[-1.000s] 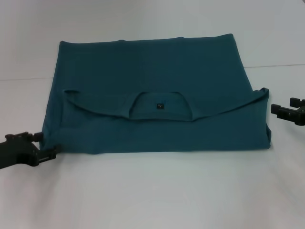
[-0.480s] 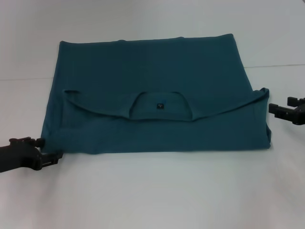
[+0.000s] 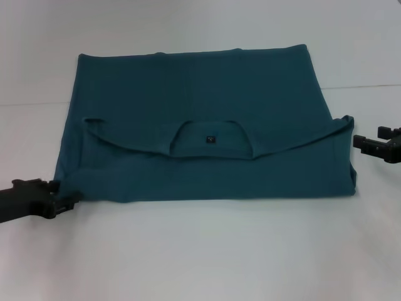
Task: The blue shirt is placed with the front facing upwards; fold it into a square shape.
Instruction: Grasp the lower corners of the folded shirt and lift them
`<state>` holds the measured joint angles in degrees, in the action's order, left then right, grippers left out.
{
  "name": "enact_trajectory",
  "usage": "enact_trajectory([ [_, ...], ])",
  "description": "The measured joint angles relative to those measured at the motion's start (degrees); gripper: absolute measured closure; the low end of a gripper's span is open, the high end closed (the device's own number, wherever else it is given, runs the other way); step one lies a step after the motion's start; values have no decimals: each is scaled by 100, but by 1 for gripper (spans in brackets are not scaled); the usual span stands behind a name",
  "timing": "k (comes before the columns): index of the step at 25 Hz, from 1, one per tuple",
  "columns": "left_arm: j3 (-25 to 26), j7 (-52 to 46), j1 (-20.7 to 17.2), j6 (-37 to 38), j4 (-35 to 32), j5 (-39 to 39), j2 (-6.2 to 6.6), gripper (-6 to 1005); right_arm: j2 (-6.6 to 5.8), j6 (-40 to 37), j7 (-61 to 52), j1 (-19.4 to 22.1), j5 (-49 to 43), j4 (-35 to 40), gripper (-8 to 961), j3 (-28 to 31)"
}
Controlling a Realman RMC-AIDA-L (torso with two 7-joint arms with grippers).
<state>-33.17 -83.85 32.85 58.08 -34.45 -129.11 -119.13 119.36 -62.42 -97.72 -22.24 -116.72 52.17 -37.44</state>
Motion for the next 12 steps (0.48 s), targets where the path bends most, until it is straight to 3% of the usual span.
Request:
enact_trajectory([
  [3, -5, -97, 6, -89, 25, -3, 36, 311, 0, 3, 5, 1, 0, 0, 229, 0],
  [8, -19, -82, 0, -100, 43, -73, 55, 500, 0, 3, 8, 1, 0, -3, 228, -6],
  [12, -104, -74, -7, -77, 54, -145, 44, 757, 0, 3, 8, 1, 0, -5, 227, -8],
])
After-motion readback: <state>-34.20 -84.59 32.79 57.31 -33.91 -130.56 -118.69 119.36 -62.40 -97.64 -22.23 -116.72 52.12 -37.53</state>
